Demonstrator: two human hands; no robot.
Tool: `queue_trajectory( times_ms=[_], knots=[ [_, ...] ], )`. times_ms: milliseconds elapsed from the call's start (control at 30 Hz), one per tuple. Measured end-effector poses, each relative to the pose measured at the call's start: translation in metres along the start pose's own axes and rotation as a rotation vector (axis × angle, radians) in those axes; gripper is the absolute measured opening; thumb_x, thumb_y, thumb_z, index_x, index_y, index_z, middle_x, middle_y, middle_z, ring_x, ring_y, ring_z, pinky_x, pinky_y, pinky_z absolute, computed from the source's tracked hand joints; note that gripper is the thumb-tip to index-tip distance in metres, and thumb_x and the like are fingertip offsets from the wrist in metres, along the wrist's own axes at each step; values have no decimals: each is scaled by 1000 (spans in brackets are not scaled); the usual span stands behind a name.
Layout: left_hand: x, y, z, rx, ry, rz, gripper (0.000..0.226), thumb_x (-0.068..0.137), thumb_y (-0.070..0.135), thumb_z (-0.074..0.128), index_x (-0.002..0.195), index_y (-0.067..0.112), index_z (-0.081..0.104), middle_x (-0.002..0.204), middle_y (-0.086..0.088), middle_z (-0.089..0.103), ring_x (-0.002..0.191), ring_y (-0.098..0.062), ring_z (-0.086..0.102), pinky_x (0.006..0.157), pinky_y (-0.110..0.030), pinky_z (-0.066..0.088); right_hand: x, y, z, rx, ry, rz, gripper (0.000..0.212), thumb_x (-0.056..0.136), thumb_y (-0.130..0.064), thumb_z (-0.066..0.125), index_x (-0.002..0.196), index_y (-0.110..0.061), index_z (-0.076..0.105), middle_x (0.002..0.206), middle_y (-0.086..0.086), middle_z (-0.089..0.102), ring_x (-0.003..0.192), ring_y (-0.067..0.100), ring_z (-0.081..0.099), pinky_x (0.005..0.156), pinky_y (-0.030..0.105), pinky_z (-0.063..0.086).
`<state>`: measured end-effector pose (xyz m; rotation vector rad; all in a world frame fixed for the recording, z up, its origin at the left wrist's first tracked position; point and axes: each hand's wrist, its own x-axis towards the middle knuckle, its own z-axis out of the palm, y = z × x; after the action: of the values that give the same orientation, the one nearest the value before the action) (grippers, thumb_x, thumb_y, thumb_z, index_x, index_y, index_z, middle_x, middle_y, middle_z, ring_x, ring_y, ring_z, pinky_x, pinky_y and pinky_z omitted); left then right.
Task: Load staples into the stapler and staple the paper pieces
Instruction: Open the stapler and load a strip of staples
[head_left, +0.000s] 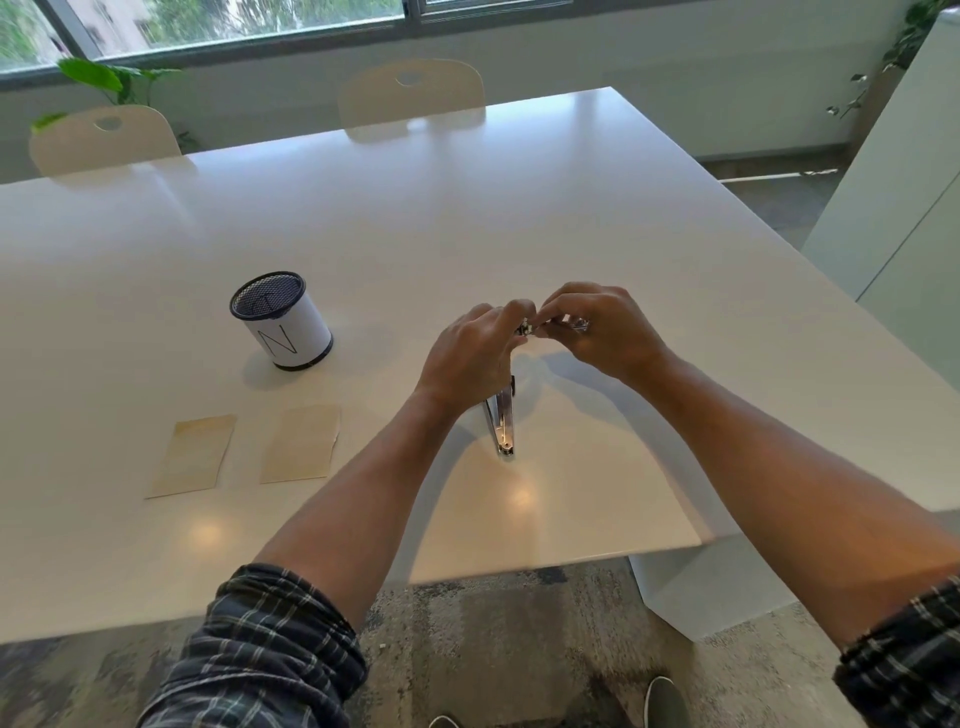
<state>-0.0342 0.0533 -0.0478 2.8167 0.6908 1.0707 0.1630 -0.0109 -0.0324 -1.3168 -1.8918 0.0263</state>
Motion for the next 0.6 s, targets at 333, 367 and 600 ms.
queue_trajectory(
  times_ms=[333,367,600],
  knots=[
    [3,1,0,10,-27,19,41,92,5,70,116,20,40,93,-9,73,80,-34,65,62,-32,46,-4,10,1,-14,-17,20,10,82,-18,86,92,-15,84,90,2,74,81,19,67,70,37,58],
    [4,1,1,14,-33,23,42,91,4,70,117,20,40,92,-10,73,79,-33,65,62,-31,45,-4,12,1,-13,-25,18,10,83,-18,86,92,-15,84,90,2,73,80,18,67,69,37,58],
    [7,1,3,19,-51,2,44,90,3,70,117,20,40,91,-9,73,78,-32,64,61,-29,42,-9,20,0,-67,-51,-9,12,86,-22,83,97,-17,84,94,0,69,85,19,63,67,38,56]
  ],
)
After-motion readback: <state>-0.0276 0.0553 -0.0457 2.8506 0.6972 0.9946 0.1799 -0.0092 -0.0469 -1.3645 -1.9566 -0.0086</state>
